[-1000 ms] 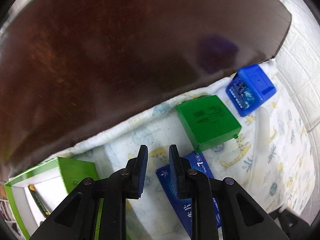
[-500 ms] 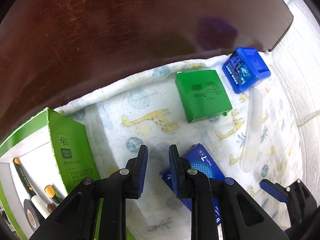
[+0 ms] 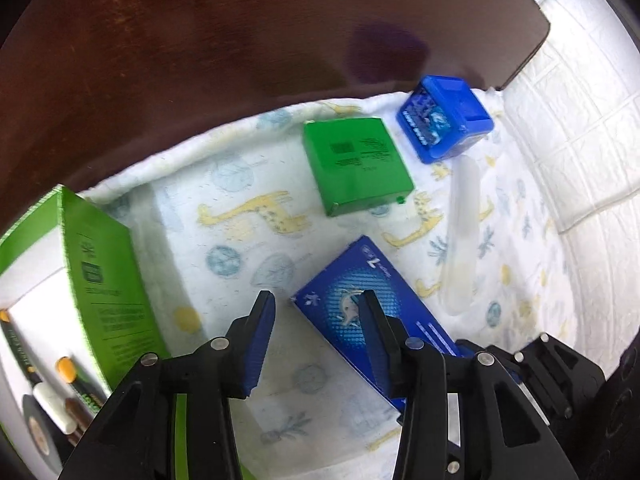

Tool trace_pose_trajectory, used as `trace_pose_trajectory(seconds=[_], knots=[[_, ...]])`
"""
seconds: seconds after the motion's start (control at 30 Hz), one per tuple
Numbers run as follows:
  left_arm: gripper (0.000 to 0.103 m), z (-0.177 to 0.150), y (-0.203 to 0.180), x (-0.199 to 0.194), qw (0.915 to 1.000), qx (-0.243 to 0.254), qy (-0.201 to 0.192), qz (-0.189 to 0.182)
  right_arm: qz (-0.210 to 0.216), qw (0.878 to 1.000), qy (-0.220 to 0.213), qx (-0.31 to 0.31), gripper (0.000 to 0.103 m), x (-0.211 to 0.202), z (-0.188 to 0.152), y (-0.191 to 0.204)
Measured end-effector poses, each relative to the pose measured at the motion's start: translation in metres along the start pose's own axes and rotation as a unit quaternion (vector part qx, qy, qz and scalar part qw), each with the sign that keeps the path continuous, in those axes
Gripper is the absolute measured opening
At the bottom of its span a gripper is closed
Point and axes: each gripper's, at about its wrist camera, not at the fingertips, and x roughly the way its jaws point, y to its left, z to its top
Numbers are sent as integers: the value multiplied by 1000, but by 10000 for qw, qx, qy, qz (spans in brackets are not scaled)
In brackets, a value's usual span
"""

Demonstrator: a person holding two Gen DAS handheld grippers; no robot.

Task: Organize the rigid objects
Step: 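Move the right gripper to the blue medicine box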

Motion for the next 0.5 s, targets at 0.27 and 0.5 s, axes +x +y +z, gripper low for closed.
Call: trace_pose_trajectory(seconds=[0.27,0.5], knots=[[44,16,-3,10,9993,227,138,-265,387,9971,-118,-644,31,2,7,-13],[44,15,-2,13,9997,61,-30,-226,347,9976,-15,596,35,-6,1,-46]])
